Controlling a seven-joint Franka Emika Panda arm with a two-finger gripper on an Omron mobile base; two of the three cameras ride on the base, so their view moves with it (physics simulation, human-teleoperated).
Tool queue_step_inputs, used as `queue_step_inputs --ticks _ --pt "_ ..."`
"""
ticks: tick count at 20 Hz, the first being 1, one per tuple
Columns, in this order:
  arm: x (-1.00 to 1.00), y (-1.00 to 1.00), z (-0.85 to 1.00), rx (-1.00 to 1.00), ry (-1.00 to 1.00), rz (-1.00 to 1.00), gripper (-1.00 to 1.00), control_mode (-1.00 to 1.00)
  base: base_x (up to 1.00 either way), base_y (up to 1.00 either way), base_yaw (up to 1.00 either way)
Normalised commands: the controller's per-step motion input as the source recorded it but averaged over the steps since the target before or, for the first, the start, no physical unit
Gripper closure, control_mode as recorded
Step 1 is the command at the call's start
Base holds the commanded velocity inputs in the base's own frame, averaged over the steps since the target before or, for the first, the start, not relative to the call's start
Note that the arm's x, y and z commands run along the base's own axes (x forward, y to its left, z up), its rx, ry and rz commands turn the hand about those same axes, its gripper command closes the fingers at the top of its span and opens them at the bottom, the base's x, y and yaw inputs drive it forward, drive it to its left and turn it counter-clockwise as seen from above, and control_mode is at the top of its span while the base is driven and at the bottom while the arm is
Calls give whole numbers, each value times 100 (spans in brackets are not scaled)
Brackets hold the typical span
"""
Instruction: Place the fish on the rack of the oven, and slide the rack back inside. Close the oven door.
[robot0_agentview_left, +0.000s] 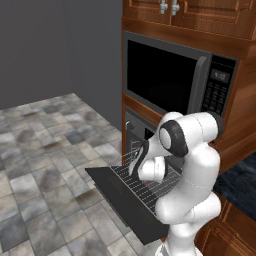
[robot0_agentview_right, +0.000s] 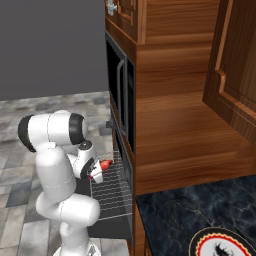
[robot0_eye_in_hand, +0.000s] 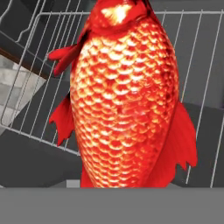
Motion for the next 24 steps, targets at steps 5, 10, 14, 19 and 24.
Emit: queue_step_inputs --ticks 5,10,14,19,24 --pt "62 0 -37 0 0 0 100 -100 0 0 0" --pt "67 0 -43 0 0 0 100 -100 0 0 0" --pt "66 0 -48 0 0 0 100 -100 0 0 0" --pt "65 4 -58 0 0 0 100 -100 0 0 0" --pt "63 16 -70 -1 0 0 100 -100 0 0 0"
